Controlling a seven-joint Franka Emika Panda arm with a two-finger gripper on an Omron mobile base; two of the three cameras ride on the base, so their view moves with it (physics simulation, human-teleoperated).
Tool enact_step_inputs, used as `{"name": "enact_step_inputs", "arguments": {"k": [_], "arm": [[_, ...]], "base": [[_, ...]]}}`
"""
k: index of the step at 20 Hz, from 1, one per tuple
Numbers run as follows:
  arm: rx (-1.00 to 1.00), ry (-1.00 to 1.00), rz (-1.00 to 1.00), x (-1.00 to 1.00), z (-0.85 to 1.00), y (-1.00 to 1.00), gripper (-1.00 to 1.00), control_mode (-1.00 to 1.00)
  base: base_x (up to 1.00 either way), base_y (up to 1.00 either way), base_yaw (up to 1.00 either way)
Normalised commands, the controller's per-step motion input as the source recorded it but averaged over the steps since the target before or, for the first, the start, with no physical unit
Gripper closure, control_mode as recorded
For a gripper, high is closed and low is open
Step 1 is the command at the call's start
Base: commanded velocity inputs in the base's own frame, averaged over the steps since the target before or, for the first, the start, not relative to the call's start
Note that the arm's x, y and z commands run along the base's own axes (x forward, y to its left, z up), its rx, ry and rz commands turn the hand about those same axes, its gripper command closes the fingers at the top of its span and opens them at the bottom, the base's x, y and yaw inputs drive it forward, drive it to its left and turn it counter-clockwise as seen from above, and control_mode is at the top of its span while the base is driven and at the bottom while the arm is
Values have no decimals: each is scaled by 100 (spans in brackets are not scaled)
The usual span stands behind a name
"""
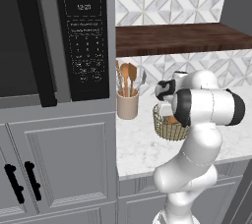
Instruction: Open the cabinet, pick up the bread from the cabinet and place it in the basket. Then move the basket to the dining counter.
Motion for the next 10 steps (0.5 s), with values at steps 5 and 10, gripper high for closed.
{"name": "enact_step_inputs", "arguments": {"k": [5, 10], "arm": [[0, 0, -5, -8, 25, 0, -100, -100], [0, 0, -18, -38, 40, -20, -100, -100]], "base": [[0, 0, 0], [0, 0, 0]]}}
